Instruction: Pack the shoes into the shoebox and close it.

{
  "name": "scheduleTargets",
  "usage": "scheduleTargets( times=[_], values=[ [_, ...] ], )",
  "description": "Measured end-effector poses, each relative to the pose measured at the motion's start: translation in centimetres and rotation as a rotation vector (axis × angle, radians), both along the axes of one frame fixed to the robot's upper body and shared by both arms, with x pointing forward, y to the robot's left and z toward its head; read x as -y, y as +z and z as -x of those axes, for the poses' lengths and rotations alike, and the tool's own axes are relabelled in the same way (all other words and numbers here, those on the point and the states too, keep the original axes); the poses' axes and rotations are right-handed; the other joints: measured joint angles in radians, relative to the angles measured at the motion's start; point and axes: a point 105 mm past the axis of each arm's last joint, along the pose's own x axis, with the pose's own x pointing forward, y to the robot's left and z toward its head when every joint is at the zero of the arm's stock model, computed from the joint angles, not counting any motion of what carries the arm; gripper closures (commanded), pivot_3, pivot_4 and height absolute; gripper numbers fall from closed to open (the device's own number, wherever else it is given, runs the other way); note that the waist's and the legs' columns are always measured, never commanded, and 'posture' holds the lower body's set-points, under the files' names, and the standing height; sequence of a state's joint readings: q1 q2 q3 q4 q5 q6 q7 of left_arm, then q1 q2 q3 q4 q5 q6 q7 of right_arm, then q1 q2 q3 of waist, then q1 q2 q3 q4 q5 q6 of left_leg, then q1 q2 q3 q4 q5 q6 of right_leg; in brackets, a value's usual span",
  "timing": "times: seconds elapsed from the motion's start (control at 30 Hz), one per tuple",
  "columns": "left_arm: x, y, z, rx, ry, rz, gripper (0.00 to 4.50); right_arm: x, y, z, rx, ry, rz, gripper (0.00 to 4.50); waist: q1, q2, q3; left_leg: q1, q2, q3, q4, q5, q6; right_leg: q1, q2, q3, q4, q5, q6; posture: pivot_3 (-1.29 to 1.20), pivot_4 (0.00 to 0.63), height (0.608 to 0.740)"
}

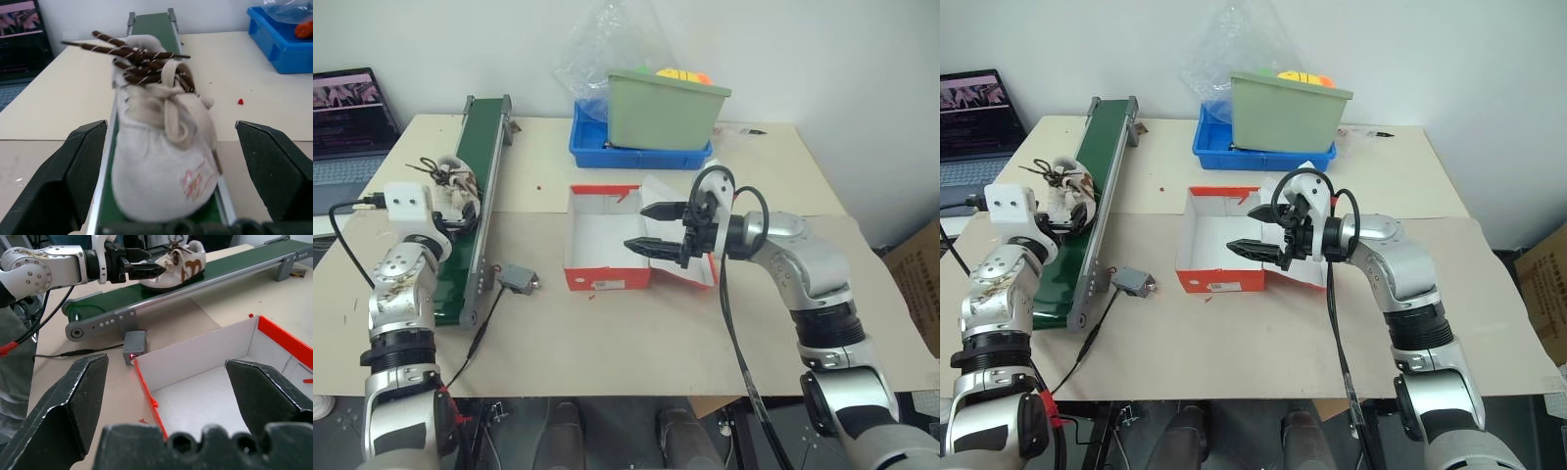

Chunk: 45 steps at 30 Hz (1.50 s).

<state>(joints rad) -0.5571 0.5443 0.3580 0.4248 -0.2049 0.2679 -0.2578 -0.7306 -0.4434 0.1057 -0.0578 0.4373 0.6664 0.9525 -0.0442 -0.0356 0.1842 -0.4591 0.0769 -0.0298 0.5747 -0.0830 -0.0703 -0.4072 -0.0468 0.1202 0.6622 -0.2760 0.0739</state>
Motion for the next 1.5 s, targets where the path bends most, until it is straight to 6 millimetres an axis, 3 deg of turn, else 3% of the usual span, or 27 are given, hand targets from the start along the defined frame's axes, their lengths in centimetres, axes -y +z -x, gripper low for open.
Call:
scheduleTargets(
  times=[0.03,0.1,0.3,0.47,0.57,0.67,0.87,0.9,1.0,1.07,1.13,1.23,1.5],
  values=[
    [-0.1,-0.4,0.0,-0.009,0.008,0.011,0.41,0.0,0.1,0.1,0.003,-0.003,0.002,0.00,0.000,0.000,0.000,0.000,0.000,0.000,0.000,0.000,0.000,0.000,0.000,0.000,0.000,0.000,0.000,0.00,0.150,0.740],
    [-0.6,-0.9,0.1,-0.026,0.036,0.041,0.72,-0.1,0.2,0.1,0.003,-0.010,0.003,0.00,0.000,0.000,0.000,0.000,0.000,0.000,0.000,0.000,0.000,0.000,0.000,0.000,0.000,0.000,0.000,0.00,0.150,0.740],
    [-1.4,-1.7,0.5,-0.058,0.071,0.094,2.91,0.3,0.3,-0.1,0.009,-0.041,0.012,0.00,0.007,0.000,0.000,0.003,0.000,0.000,0.000,0.000,-0.001,0.002,0.000,0.000,0.001,0.000,0.000,0.00,0.150,0.740],
    [-1.2,-1.9,0.6,-0.048,0.074,0.135,4.39,0.7,0.4,-0.3,0.014,-0.062,0.022,0.00,0.009,0.000,-0.001,0.003,0.000,0.000,0.000,0.001,-0.001,0.002,0.000,0.000,0.002,0.000,0.000,0.00,0.150,0.740],
    [-0.7,-1.7,0.7,-0.031,0.057,0.140,4.39,0.8,0.4,-0.4,0.016,-0.071,0.023,0.00,0.014,0.000,-0.001,0.002,0.000,0.000,0.000,0.001,-0.001,0.001,0.000,0.000,0.001,0.000,0.000,0.00,0.150,0.740],
    [1.4,-0.5,0.5,0.030,-0.006,0.142,4.39,0.8,0.4,-0.5,0.015,-0.078,0.021,0.00,0.021,-0.001,-0.001,0.000,0.000,0.000,0.000,0.001,-0.001,0.000,0.000,-0.001,0.000,0.001,0.000,0.00,0.150,0.740],
    [10.5,8.5,1.8,0.344,-0.355,0.080,4.39,2.0,1.7,-3.0,-0.089,-0.201,-0.151,0.00,0.028,-0.002,-0.001,-0.002,0.000,0.000,0.000,0.001,-0.001,0.000,0.000,0.000,-0.001,0.001,-0.001,0.00,0.150,0.740],
    [12.9,9.8,2.5,0.383,-0.440,0.075,4.39,2.5,2.6,-4.0,-0.148,-0.246,-0.241,0.00,0.027,-0.002,-0.001,-0.001,0.000,0.000,0.001,0.001,-0.001,0.000,0.000,0.000,0.000,0.001,-0.001,0.00,0.150,0.740],
    [18.7,10.7,4.3,0.402,-0.651,0.075,4.39,4.0,5.0,-6.6,-0.332,-0.358,-0.488,0.00,0.024,-0.002,-0.001,-0.001,0.000,0.000,0.001,0.001,-0.001,0.001,0.000,0.000,0.000,0.001,-0.001,0.00,0.150,0.740],
    [21.0,10.3,5.0,0.380,-0.734,0.075,4.39,5.2,5.8,-7.5,-0.427,-0.404,-0.603,0.00,0.022,-0.002,-0.001,-0.001,0.000,0.000,0.000,0.001,-0.001,0.001,0.000,0.000,0.000,0.001,-0.001,0.00,0.150,0.740],
    [22.1,10.0,5.4,0.359,-0.773,0.073,4.39,5.8,5.6,-7.7,-0.501,-0.427,-0.660,0.00,0.017,-0.002,-0.001,-0.001,0.000,0.000,0.000,0.001,0.000,0.001,0.000,0.000,0.000,0.001,-0.001,0.00,0.150,0.740],
    [22.8,9.9,5.5,0.353,-0.792,0.092,4.39,5.2,4.7,-7.5,-0.587,-0.416,-0.670,0.00,0.000,-0.002,-0.001,-0.001,0.000,0.000,0.000,0.000,0.001,0.001,0.000,0.000,0.000,0.001,-0.001,0.00,0.150,0.740],
    [23.2,10.1,5.4,0.357,-0.816,0.095,4.39,4.1,4.4,-5.9,-0.602,-0.360,-0.625,0.00,-0.001,-0.002,-0.001,-0.001,0.000,-0.001,0.001,0.000,0.001,0.001,0.000,0.000,0.000,0.001,-0.001,0.00,0.150,0.740]
  ],
)
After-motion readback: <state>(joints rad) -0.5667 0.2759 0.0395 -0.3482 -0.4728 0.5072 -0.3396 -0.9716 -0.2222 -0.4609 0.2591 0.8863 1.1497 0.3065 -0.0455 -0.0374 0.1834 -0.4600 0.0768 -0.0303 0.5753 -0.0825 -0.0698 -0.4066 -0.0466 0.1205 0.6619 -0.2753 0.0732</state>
